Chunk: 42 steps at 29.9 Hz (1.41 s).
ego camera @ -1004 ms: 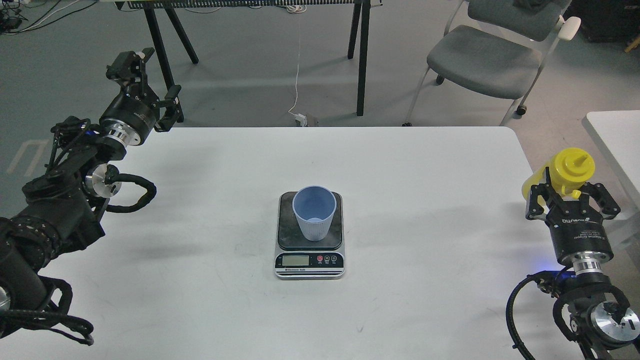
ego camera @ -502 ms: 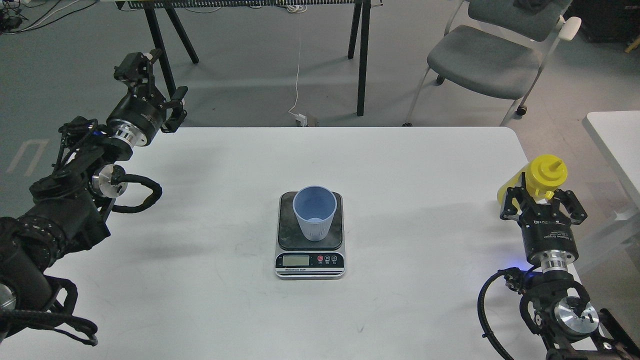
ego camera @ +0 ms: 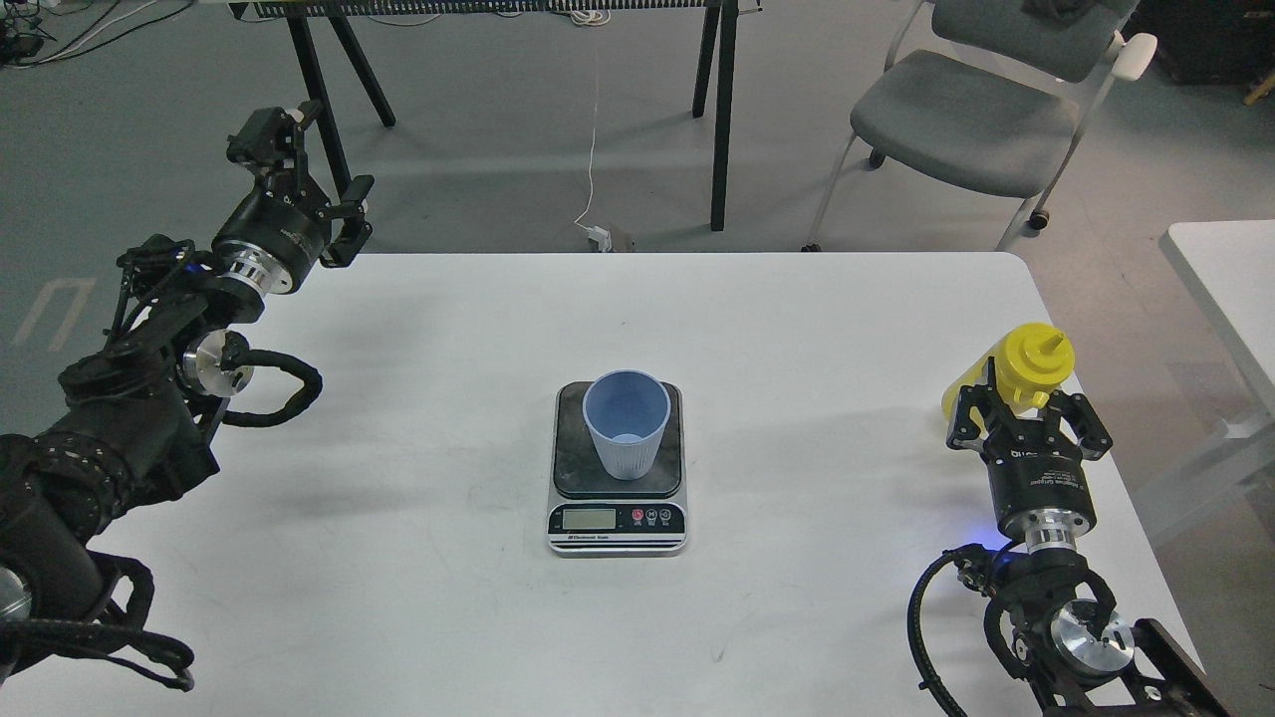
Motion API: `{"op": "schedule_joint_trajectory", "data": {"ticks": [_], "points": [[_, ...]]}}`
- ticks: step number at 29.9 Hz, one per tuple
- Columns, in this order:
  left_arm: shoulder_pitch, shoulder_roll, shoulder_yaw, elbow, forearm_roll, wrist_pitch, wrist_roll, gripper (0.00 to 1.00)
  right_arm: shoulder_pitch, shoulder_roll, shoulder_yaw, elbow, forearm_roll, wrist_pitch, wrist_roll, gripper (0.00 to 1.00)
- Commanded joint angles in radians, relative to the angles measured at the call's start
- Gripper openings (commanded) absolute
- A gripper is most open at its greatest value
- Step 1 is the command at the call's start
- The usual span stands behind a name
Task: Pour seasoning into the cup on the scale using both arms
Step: 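Lower the yellow bottle onto the table beside the right gripper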
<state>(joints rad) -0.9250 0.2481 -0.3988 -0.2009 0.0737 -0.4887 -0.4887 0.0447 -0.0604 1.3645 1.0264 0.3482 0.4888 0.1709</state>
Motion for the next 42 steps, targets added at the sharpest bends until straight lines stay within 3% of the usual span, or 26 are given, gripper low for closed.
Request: {"op": "schedule_joint_trajectory", "data": {"ticks": [1,6,29,33,34,35,36,42], "points": [[-0.001,-0.003,0.0,0.0,0.0,0.0,0.0,0.93,0.001,-0.001,-0.008,0.006,0.0,0.0,0.022,0.32],[0.002,-0.003,0.0,0.0,0.0,0.0,0.0,0.93,0.007,0.001,-0.012,0.009,0.0,-0.065,0.044,0.32],[0.002,-0.003,0.0,0.0,0.001,0.0,0.0,0.94,0.014,0.008,-0.024,0.009,0.005,-0.147,0.056,0.32],[0.0,-0.001,0.0,0.0,0.0,0.0,0.0,0.94,0.014,0.008,-0.025,0.012,0.006,-0.139,0.053,0.42],[0.0,-0.001,0.0,0.0,0.0,0.0,0.0,0.94,0.014,0.008,-0.027,0.012,0.006,-0.137,0.053,0.56],[0.0,-0.001,0.0,0.0,0.0,0.0,0.0,0.94,0.014,0.008,-0.027,0.012,0.006,-0.137,0.052,0.76],[0.0,-0.001,0.0,0.0,0.0,0.0,0.0,0.94,0.012,0.008,-0.027,0.014,0.008,-0.134,0.048,0.86],[0.003,-0.001,0.0,0.0,0.0,0.0,0.0,0.94,0.011,0.005,-0.041,0.021,0.006,-0.084,0.048,0.93]]}}
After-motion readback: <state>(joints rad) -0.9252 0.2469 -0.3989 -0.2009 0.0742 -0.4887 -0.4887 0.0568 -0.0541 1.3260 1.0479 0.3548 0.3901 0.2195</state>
